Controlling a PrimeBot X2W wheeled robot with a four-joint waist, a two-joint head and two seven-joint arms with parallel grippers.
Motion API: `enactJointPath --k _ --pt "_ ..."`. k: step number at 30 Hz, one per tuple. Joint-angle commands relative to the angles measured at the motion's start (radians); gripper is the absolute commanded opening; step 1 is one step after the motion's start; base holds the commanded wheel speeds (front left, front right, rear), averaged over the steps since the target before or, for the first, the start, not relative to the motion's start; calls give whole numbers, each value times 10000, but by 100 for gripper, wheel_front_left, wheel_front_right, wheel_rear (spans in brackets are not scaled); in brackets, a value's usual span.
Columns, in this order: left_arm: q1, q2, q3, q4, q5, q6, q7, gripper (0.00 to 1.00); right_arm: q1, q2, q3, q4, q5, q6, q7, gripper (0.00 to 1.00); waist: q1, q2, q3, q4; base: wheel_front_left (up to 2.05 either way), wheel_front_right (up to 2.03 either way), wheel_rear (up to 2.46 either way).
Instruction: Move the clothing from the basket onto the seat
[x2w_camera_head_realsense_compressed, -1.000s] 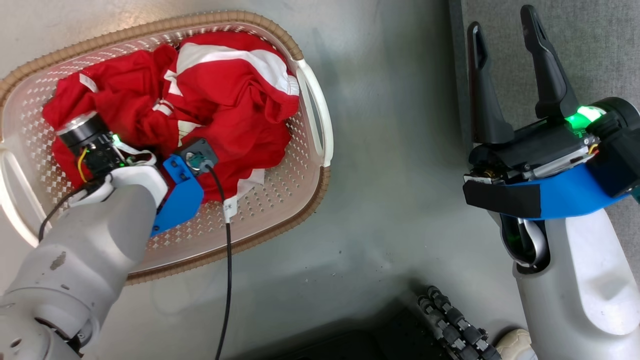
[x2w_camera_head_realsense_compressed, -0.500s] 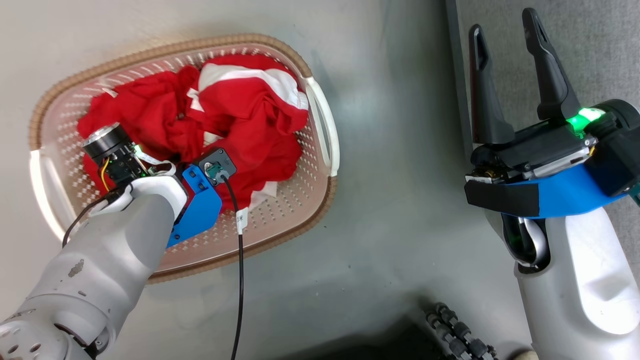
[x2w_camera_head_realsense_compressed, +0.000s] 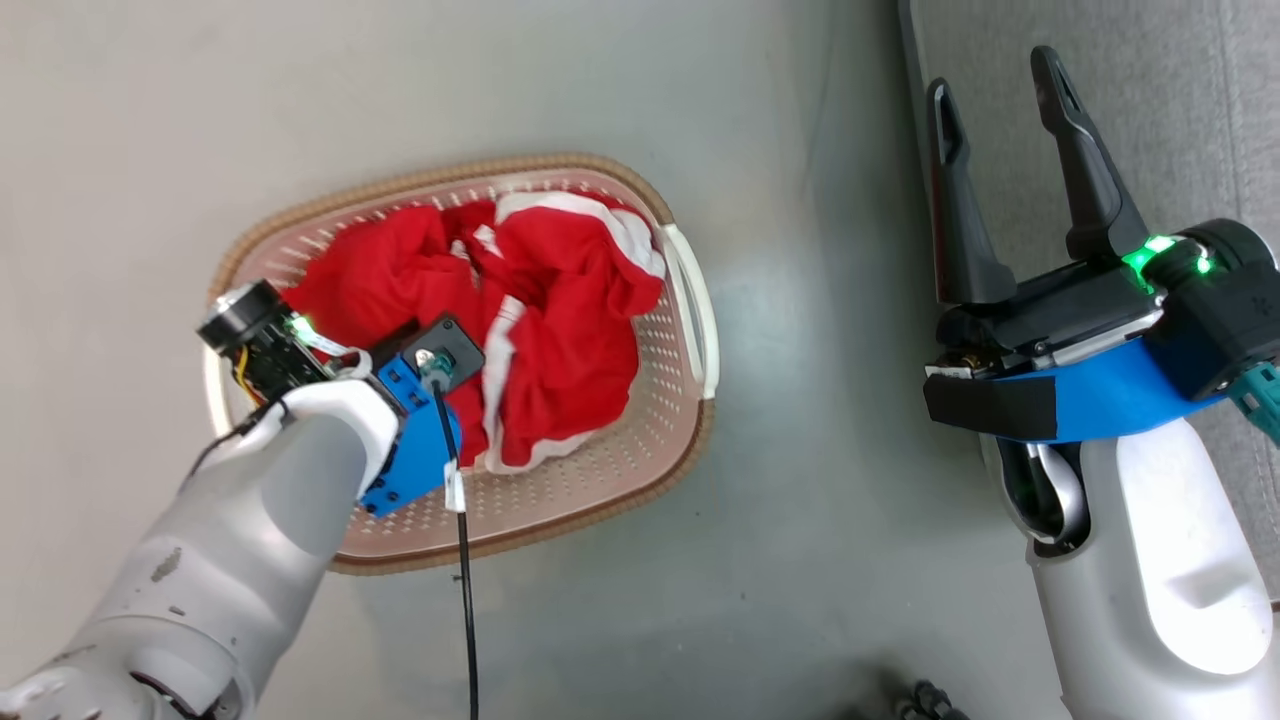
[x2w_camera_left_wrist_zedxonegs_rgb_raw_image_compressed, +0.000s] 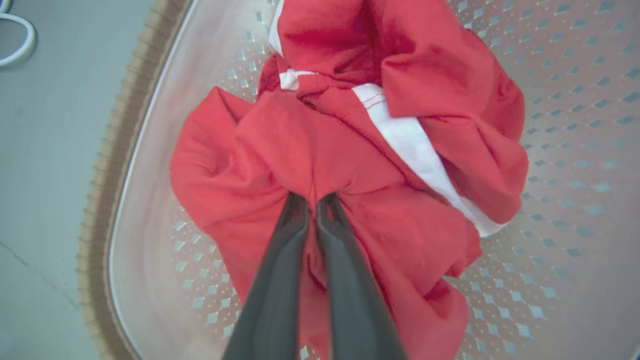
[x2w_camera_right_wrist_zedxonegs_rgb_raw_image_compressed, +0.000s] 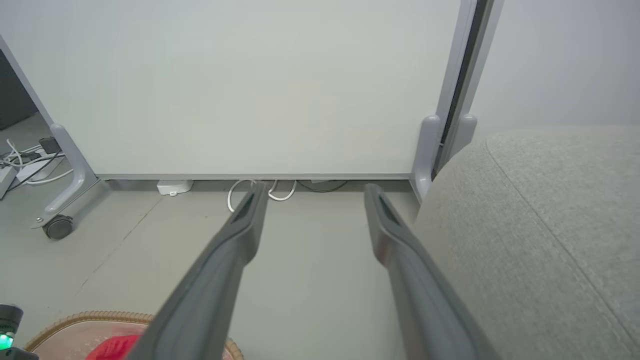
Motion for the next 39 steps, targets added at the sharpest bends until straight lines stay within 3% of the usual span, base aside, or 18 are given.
enactJointPath --k 1,8,16,28,39 --pt "87 -48 64 -35 -96 69 -183 0 187 -30 -30 54 -44 4 -35 100 0 0 -431 259 0 0 0" --pt "358 -340 691 -80 -830 211 -1059 0 470 -31 -116 277 -303 4 -35 100 0 0 -1476 635 0 0 0" --pt "601 -319 1662 -884 -1677 280 -1314 0 1007 -31 -262 407 -443 4 -35 100 0 0 -2723 987 0 0 0" --pt "1539 125 3041 -3712 -1554 550 -1318 0 1892 -31 -427 619 -407 4 -35 100 0 0 -4410 1255 0 0 0" --pt "2293 -207 4089 -5264 -1173 498 -1319 0 2743 -31 -461 871 -305 4 -35 100 0 0 -5770 1401 0 0 0"
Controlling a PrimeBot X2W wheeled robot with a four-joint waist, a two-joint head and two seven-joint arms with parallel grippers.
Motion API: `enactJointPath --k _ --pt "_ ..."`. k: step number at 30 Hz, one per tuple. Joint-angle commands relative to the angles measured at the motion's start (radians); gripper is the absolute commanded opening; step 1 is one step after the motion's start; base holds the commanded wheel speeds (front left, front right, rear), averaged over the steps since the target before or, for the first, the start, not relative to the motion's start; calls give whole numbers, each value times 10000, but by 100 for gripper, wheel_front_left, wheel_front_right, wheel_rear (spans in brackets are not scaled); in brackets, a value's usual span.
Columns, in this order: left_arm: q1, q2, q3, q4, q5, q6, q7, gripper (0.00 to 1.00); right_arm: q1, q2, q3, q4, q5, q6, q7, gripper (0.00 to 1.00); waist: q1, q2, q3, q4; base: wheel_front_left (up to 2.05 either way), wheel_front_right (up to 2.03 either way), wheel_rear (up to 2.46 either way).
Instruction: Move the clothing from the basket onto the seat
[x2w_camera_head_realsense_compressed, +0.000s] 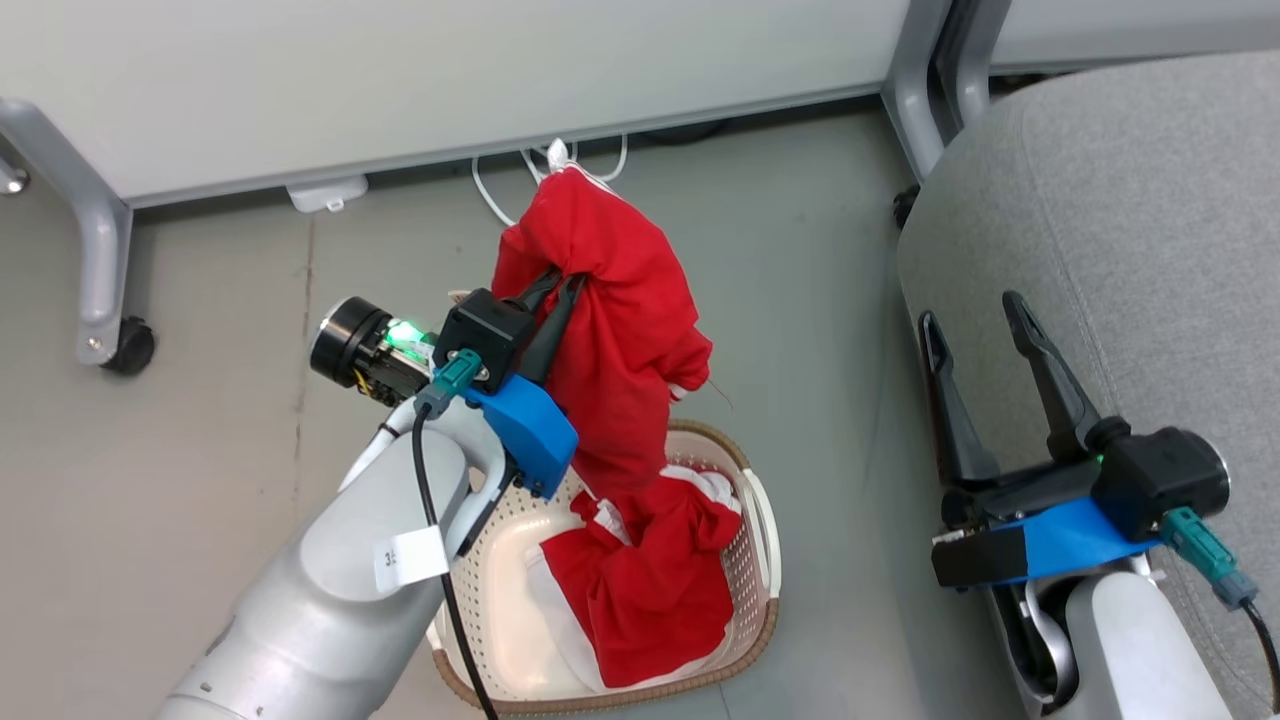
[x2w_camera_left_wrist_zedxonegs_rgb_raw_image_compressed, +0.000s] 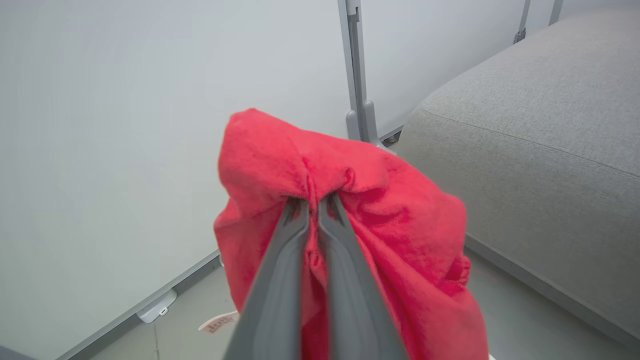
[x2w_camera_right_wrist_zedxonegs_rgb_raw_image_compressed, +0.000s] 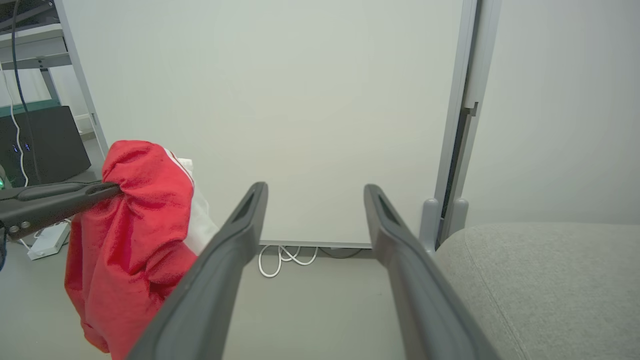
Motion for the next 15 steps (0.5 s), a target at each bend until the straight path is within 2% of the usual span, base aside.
enactJointPath --k 1,15 --pt "168 -91 153 -155 40 -65 -48 0 248 -31 -21 57 25 4 -35 100 2 -1 -387 69 0 0 0" --pt "947 -634 658 -994 367 -323 -50 0 1151 -31 -82 195 154 4 -35 100 2 -1 -1521 258 0 0 0"
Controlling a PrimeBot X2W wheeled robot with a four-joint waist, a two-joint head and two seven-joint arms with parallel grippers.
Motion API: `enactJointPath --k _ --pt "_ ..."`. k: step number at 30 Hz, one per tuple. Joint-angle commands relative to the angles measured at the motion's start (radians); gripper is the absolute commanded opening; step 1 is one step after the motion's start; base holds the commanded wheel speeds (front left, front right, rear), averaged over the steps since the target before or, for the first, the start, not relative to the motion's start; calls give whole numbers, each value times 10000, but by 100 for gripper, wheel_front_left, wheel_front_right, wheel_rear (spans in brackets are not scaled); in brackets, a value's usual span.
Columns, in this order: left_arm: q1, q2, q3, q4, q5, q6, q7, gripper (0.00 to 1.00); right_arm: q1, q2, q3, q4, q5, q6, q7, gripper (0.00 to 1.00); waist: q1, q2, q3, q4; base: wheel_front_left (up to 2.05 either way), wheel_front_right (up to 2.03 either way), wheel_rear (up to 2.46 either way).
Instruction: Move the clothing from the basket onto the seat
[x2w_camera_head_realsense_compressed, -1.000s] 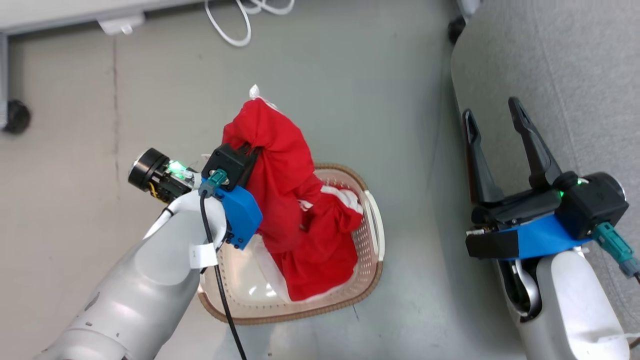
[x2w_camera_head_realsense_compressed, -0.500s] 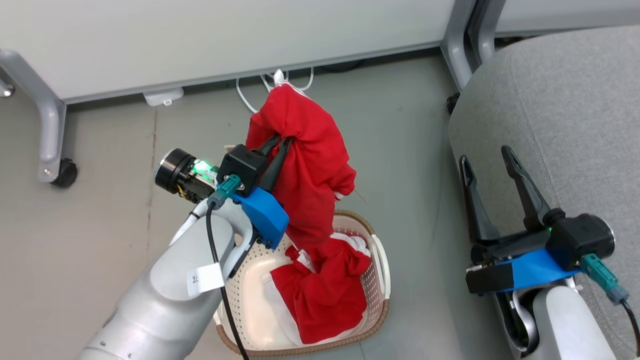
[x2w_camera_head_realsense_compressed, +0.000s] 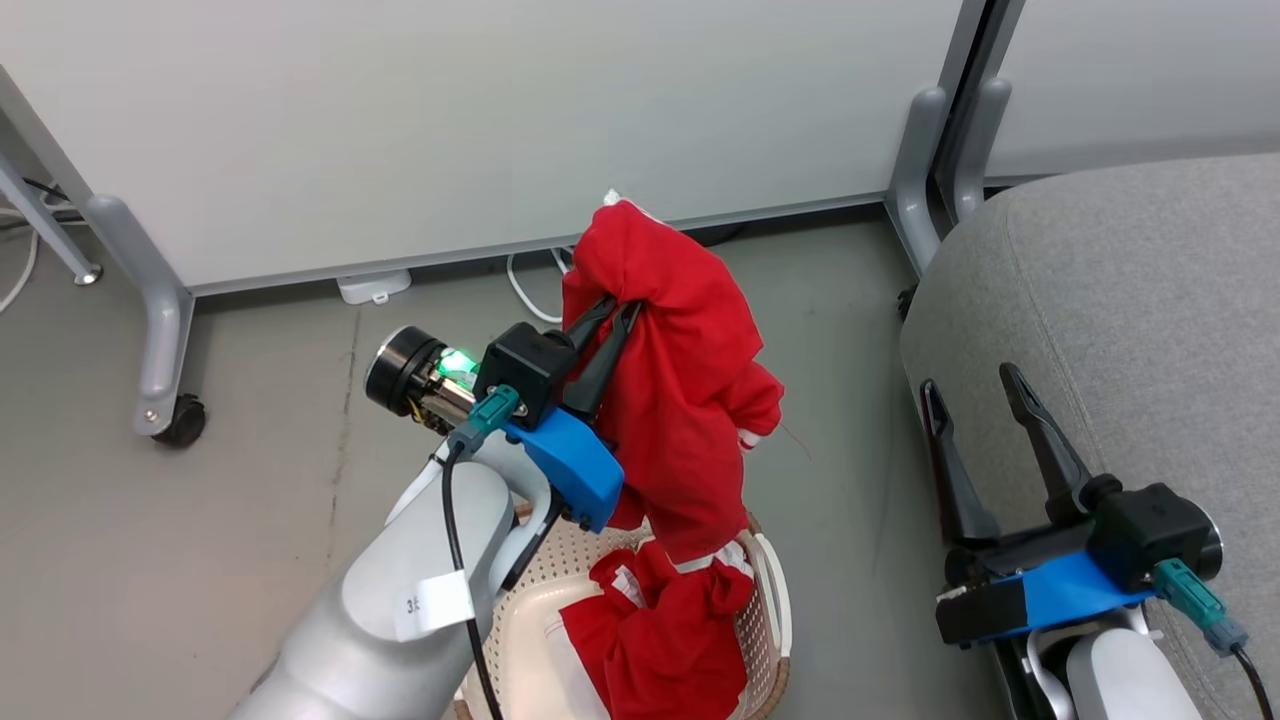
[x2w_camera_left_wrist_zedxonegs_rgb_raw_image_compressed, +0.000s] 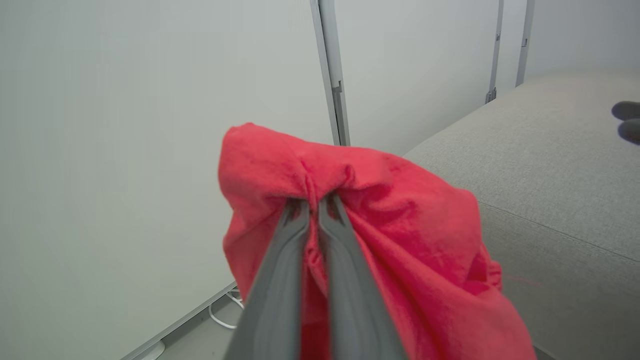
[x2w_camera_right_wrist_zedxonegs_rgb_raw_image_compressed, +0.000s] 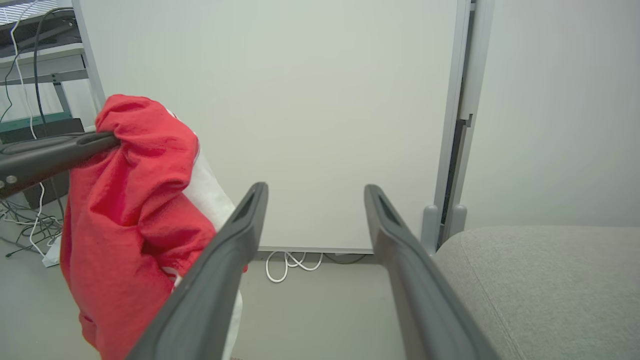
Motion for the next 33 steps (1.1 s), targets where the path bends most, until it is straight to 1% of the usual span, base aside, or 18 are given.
enactJointPath --k 1,10,17,22,29,33 --pt "150 -40 87 -79 86 -31 -49 0 231 -31 -5 19 23 4 -35 100 1 -1 -144 41 0 0 0" --pt "394 -96 290 -158 235 -104 -49 0 414 -31 116 42 111 4 -35 100 1 -1 -448 120 0 0 0" --pt "469 -143 405 -181 350 -133 -49 0 430 -31 419 57 222 4 -35 100 1 -1 -469 174 0 0 0" --pt "434 -188 489 -195 440 -179 -49 0 346 -31 977 96 310 4 -35 100 1 -1 -399 223 0 0 0" --pt "274 -279 553 -229 533 -243 -49 0 -51 -31 2039 218 477 4 -35 100 1 -1 -224 286 0 0 0" --pt "166 -389 511 -264 610 -259 -49 0 -503 -33 2761 601 555 4 -35 100 1 -1 -82 333 0 0 0"
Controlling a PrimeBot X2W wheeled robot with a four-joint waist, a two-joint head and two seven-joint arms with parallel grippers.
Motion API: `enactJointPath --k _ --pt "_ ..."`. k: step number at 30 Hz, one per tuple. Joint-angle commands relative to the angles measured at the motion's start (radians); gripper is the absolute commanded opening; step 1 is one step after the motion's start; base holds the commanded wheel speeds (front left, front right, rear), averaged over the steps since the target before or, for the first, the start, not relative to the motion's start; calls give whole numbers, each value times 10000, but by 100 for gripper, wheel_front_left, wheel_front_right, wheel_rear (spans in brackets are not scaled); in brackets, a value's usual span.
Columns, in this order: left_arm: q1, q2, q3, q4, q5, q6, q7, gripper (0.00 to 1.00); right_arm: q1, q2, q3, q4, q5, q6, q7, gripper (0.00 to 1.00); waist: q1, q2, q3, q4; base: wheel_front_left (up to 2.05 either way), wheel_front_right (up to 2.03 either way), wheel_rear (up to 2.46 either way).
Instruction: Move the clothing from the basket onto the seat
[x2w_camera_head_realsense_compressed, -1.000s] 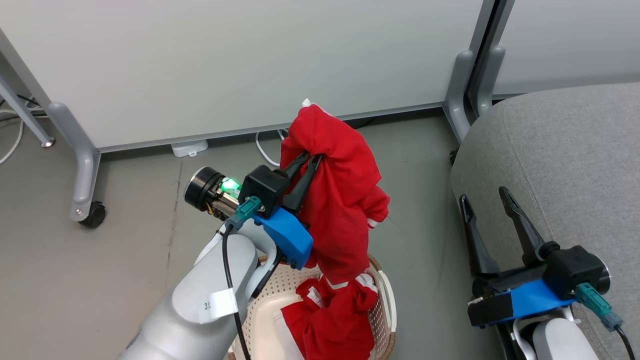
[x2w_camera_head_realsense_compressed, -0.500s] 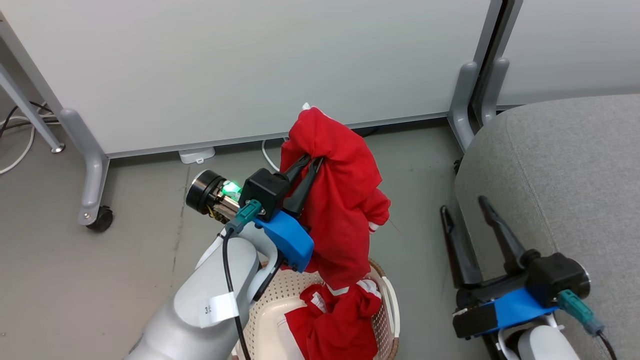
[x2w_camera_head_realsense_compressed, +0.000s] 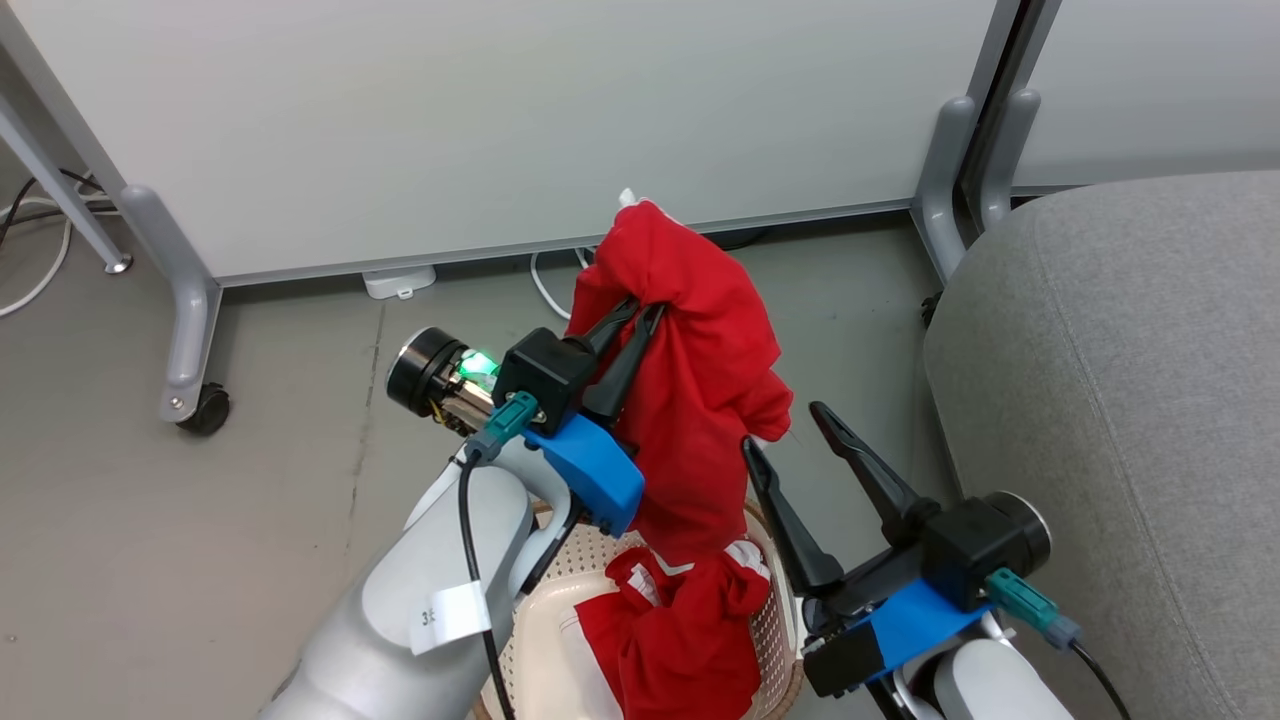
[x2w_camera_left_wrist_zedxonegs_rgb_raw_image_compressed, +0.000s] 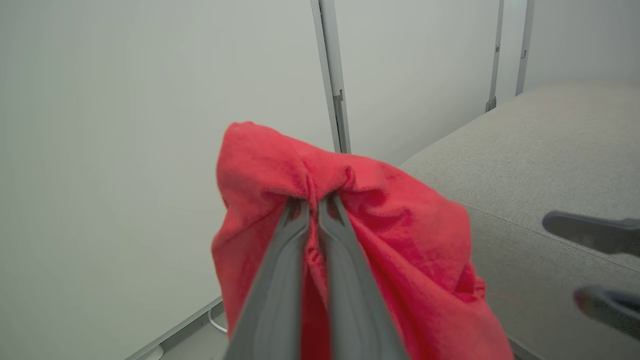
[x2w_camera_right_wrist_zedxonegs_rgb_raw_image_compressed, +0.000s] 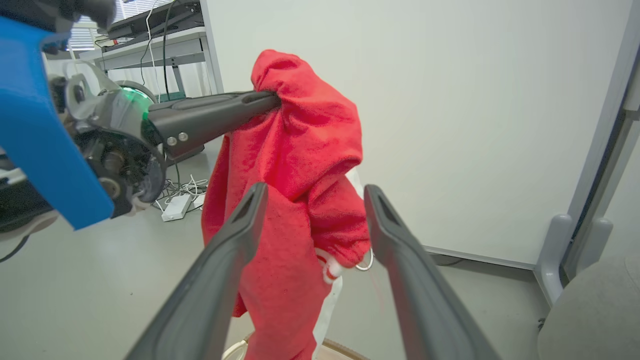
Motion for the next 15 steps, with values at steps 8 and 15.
enactJointPath --k 8,15 --pt "-376 -180 -135 -133 79 -96 -50 0 -957 -35 597 1287 73 4 -35 100 0 -1 277 267 0 0 0" --pt "-563 -291 -373 -256 -19 -110 -51 0 -1770 -30 981 2374 378 4 -35 100 0 -1 509 507 0 0 0"
